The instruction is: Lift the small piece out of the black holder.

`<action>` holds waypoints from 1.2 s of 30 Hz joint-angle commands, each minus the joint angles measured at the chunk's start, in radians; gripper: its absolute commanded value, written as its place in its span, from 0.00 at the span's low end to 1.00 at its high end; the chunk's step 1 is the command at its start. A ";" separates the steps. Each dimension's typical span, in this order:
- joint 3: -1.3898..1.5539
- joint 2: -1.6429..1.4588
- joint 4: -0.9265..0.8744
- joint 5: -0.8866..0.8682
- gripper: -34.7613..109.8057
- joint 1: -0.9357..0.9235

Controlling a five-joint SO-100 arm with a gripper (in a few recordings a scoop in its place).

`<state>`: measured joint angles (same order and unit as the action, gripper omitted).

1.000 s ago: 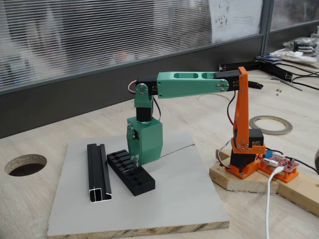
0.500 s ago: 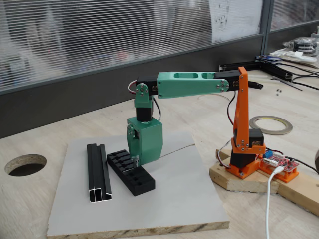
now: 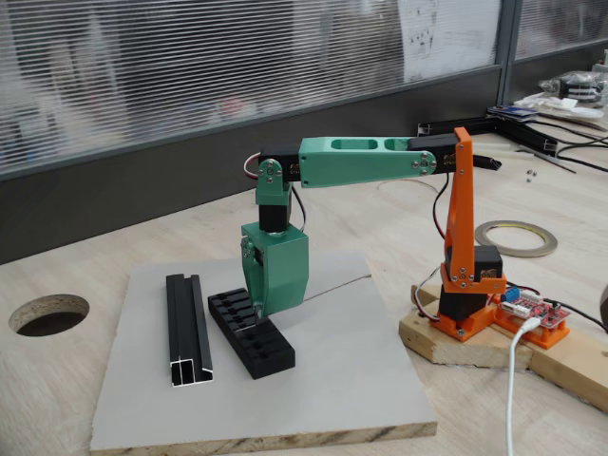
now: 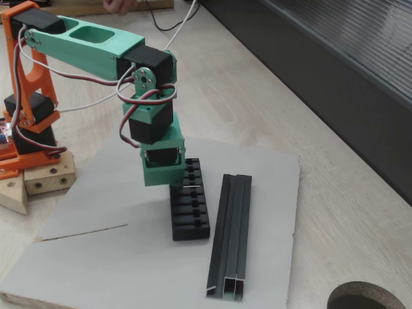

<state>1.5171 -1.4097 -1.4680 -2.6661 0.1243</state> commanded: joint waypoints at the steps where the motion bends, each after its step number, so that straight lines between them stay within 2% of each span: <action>1: 0.003 -0.052 -0.011 -0.005 0.31 0.005; 14: -0.075 -0.135 -0.026 -0.005 0.31 0.005; 33: -0.077 -0.419 -0.011 -0.014 0.31 0.000; 36: -0.077 -0.454 -0.011 -0.014 0.31 -0.055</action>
<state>1.4650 -1.7886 -1.4726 -2.6615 0.1074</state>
